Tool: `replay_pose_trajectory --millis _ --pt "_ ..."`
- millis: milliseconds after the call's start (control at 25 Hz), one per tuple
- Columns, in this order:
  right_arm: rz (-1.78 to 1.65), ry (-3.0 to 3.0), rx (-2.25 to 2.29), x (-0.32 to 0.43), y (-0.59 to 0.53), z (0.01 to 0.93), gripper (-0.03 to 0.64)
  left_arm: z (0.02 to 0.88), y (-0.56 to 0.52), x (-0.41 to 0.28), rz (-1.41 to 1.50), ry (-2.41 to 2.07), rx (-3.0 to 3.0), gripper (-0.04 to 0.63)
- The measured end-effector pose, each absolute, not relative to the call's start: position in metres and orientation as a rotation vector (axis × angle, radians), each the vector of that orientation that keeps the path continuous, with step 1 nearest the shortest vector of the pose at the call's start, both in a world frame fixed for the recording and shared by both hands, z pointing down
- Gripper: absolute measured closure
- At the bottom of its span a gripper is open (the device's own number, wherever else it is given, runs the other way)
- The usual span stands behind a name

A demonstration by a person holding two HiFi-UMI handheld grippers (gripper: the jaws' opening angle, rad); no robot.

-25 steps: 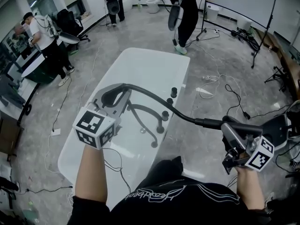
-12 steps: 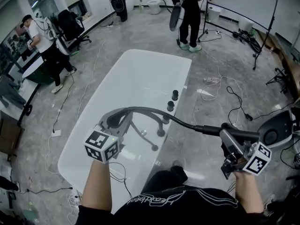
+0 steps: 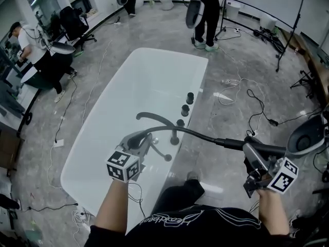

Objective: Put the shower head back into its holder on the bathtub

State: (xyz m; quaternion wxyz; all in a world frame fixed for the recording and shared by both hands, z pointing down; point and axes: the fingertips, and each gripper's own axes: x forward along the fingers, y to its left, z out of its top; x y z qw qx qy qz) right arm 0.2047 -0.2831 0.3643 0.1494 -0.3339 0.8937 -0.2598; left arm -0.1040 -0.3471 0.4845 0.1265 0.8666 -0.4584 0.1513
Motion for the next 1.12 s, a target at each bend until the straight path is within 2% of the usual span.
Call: replay_pose_trajectory --millis 800,1120 --pt "-0.764 2.628 -0.903 0.187 -0.282 0.364 0.48 0.618 -0.318 -0.066 0.636 -1.188 2.37 0.531" --pt "-0.7 2.688 -0.851 0.151 -0.278 0.353 0.48 0.655 -0.299 -0.063 0.712 -1.127 2.353 0.531"
